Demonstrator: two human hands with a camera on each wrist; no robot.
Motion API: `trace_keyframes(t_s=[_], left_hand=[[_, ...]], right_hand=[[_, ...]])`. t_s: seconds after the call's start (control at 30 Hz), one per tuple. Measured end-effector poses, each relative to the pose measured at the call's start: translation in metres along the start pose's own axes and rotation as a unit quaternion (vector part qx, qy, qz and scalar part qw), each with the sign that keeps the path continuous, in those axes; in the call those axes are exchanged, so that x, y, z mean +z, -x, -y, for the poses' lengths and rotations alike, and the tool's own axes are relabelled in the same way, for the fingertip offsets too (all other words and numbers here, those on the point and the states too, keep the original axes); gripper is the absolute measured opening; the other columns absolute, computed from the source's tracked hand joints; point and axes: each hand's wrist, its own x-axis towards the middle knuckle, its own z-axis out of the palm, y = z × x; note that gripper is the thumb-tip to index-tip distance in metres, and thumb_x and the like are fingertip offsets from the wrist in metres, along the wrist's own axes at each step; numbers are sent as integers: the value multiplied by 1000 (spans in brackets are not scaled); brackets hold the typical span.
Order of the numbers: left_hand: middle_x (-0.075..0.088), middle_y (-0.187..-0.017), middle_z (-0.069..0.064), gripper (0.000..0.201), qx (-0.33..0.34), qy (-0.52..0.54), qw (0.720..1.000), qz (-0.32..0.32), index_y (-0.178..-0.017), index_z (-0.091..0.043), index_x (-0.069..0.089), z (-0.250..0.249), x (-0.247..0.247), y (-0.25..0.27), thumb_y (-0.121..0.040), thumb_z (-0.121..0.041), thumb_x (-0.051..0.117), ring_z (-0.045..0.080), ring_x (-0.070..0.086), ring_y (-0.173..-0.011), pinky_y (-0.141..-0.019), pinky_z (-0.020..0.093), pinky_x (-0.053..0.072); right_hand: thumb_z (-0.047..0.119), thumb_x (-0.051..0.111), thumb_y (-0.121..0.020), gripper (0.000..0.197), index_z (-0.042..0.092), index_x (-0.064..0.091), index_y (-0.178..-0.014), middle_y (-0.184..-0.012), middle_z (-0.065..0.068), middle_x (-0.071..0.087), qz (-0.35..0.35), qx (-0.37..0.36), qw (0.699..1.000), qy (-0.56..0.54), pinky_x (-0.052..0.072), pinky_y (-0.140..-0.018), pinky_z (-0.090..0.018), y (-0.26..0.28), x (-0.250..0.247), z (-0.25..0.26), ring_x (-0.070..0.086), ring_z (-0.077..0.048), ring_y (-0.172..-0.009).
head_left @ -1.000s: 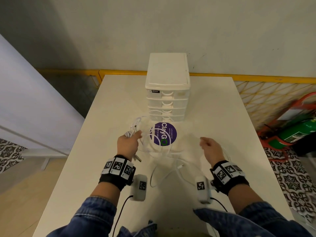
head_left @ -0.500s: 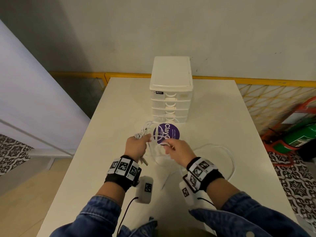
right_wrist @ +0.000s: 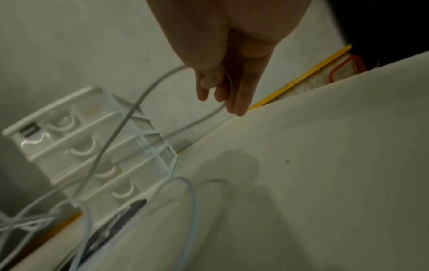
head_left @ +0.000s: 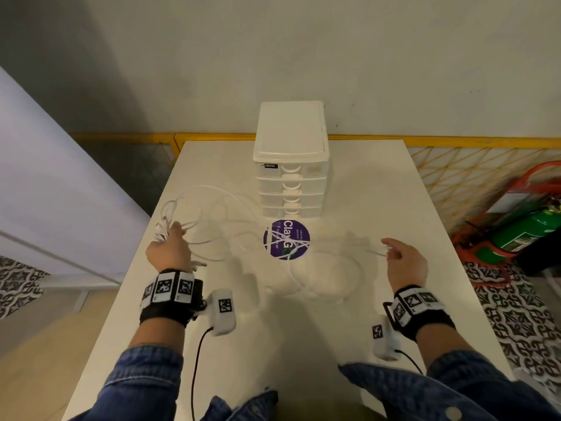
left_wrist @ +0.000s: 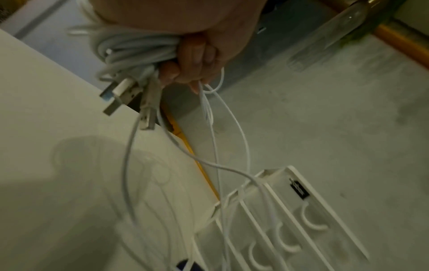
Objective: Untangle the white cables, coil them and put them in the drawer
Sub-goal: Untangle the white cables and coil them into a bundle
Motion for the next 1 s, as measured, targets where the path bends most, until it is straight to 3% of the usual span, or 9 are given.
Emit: trace_keyframes(t_s=[0.2, 0.3, 0.43, 0.57, 0.67, 0.73, 0.83, 0.93, 1.0], left_hand=[[55, -61, 6, 27, 21, -119, 976, 183, -78, -7, 58, 27, 39, 39, -83, -30, 71, 19, 49, -55, -56, 29, 41], [62, -66, 7, 30, 48, -181, 955, 230, -68, -13, 58, 41, 47, 48, -80, -37, 72, 28, 62, -69, -63, 29, 42], [68, -86, 24, 41, 43, -194, 955, 219, -78, -1, 62, 54, 46, 44, -80, -42, 70, 44, 64, -88, -67, 41, 50], [58, -56, 1, 36, -5, -168, 963, 213, -63, -17, 56, 46, 45, 49, -73, -45, 77, 30, 59, -61, -59, 32, 46], [51, -37, -9, 37, -10, -145, 961, 234, -67, -7, 62, 40, 49, 58, -68, -38, 84, 7, 43, -40, -48, 23, 37], [67, -54, -4, 40, 1, -144, 956, 255, -79, -3, 64, 41, 55, 62, -66, -33, 86, 1, 46, -40, -48, 20, 40], [72, -65, 5, 39, -6, -169, 951, 257, -75, -7, 73, 47, 67, 61, -60, -39, 88, 13, 61, -54, -53, 29, 50], [52, -40, -5, 41, -43, -188, 944, 269, -52, -9, 55, 51, 76, 62, -63, -33, 86, 14, 47, -43, -49, 29, 42], [45, -33, -10, 40, -54, -202, 933, 294, -48, -14, 51, 53, 81, 64, -66, -26, 85, 10, 42, -36, -45, 25, 39]], right_hand=[[-3, 42, -88, 40, 12, 64, -118, -117, -14, 60, 194, -96, 976, 5, 42, -99, -32, 19, 23, 33, 57, -27, -109], [0, 40, -89, 45, 12, 54, -129, -130, -13, 56, 266, -51, 958, 91, 36, -104, -33, 13, 21, 43, 51, -28, -121], [6, 43, -86, 40, 25, 55, -120, -93, -4, 68, 168, -13, 960, 225, 23, -112, -42, 7, 14, 42, 59, -23, -95], [-14, 45, -73, 46, 14, 66, -103, -89, -5, 66, 43, -212, 974, 67, 42, -92, -42, 9, 21, 60, 56, -25, -91], [-10, 44, -80, 41, 13, 67, -105, -103, -5, 64, 164, -281, 945, 40, 42, -88, -28, 7, 42, 93, 55, -21, -99], [-2, 43, -87, 42, 16, 61, -120, -123, -4, 58, 287, -286, 906, 120, 40, -96, -29, 8, 63, 111, 53, -22, -113], [2, 40, -91, 54, 21, 39, -141, -144, -6, 42, 412, -259, 839, 243, 36, -106, -35, 9, 86, 123, 44, -27, -128], [0, 39, -92, 52, 19, 41, -140, -138, -14, 41, 439, -269, 797, 315, 37, -101, -36, 7, 102, 121, 44, -33, -123], [3, 44, -90, 43, 14, 52, -131, -126, -16, 50, 432, -247, 811, 308, 40, -93, -36, 6, 110, 117, 50, -34, -116]])
